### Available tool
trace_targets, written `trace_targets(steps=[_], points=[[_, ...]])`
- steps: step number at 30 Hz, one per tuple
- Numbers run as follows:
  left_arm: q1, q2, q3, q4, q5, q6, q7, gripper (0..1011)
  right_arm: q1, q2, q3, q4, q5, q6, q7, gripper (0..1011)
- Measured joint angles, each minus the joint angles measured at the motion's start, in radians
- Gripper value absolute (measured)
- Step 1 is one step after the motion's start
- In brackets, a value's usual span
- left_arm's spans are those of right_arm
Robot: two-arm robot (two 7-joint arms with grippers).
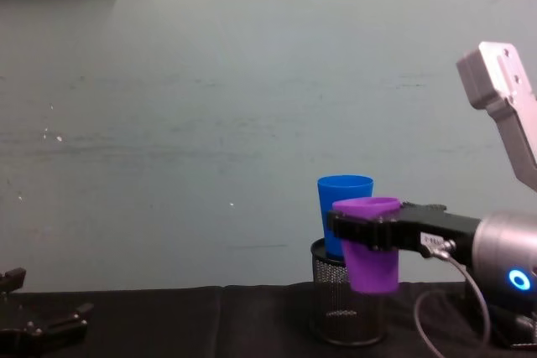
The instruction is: Pick up one cup with a gripper and tap it against the other cup.
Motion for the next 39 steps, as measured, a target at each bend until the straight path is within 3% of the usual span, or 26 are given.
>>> trace_targets(steps=[8,10,16,24,29,39], points=[[0.0,0.0,0.0,0.0,0.0,0.0,0.0,1000,-0.126,0.032,0.007,-0.114,-0.015,-0.024,-0.015,746],[0.0,0.0,0.0,0.0,0.0,0.0,0.0,1000,-0.184,0.043,0.008,-0.144,-0.031,-0.079,-0.018,746],[0.0,0.0,0.0,0.0,0.0,0.0,0.0,1000,-0.258,0.036,0.012,-0.124,-0.063,-0.234,-0.018,746],[0.0,0.0,0.0,0.0,0.0,0.0,0.0,1000,-0.257,-0.005,0.01,-0.015,-0.1,-0.335,-0.024,746],[0.0,0.0,0.0,0.0,0.0,0.0,0.0,1000,-0.243,-0.027,0.013,0.037,-0.114,-0.359,-0.02,746],[0.0,0.0,0.0,0.0,0.0,0.0,0.0,1000,-0.23,-0.05,0.021,0.071,-0.138,-0.373,-0.011,746]])
